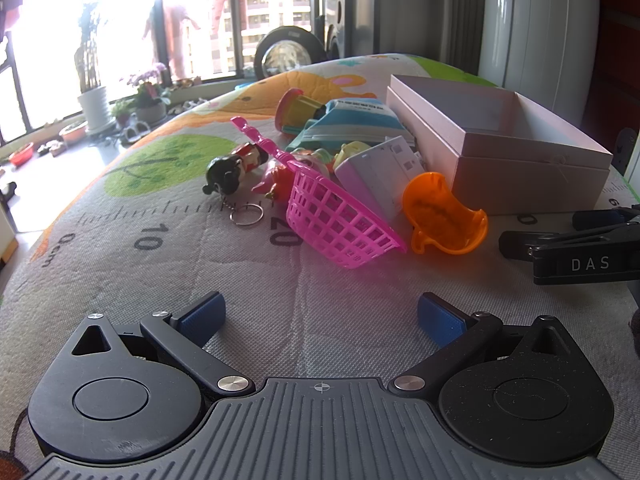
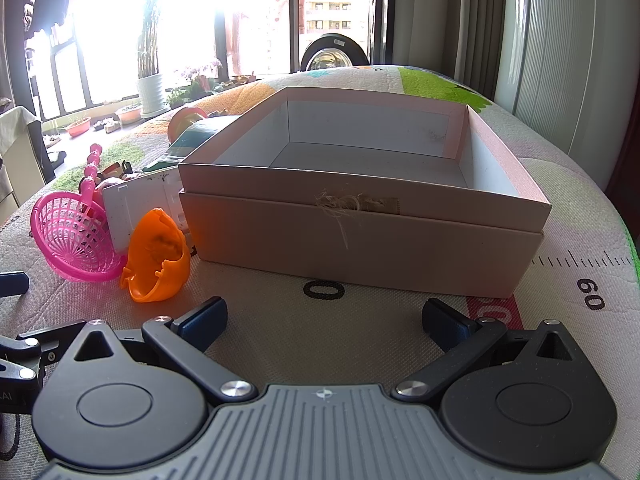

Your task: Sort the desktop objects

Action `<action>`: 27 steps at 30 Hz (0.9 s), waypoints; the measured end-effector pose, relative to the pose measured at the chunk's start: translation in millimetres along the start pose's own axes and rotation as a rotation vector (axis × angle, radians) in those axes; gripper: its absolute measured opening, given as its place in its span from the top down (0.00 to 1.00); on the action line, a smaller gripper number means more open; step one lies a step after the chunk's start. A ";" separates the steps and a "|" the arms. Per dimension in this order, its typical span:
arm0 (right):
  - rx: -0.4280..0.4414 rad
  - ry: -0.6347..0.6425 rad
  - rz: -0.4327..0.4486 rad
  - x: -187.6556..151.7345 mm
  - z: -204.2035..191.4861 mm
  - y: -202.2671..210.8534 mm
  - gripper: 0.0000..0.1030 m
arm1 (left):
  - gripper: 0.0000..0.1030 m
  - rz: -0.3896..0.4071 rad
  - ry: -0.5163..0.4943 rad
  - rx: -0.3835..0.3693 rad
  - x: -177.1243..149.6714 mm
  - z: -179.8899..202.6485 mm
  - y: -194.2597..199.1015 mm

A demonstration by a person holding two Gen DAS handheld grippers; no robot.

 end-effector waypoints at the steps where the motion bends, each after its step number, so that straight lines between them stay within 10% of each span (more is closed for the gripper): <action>1: 0.001 -0.001 0.000 0.7 0.6 -1.1 0.00 | 0.00 0.000 0.000 0.000 0.0 -0.2 0.0; 27: 0.008 0.004 -0.104 -30.4 -14.0 39.0 0.00 | 0.00 -0.035 -0.018 -0.030 -0.5 -3.0 -0.4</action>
Point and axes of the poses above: each gripper's, at about its wrist camera, not at the fingertips, and y roughly against the way its jaws point, z to its right, x to its top, the point moved 9 cm from there along -y, roughly the way its jaws point, and after that the axes turned 6 degrees about -y, right-handed, at the moved point
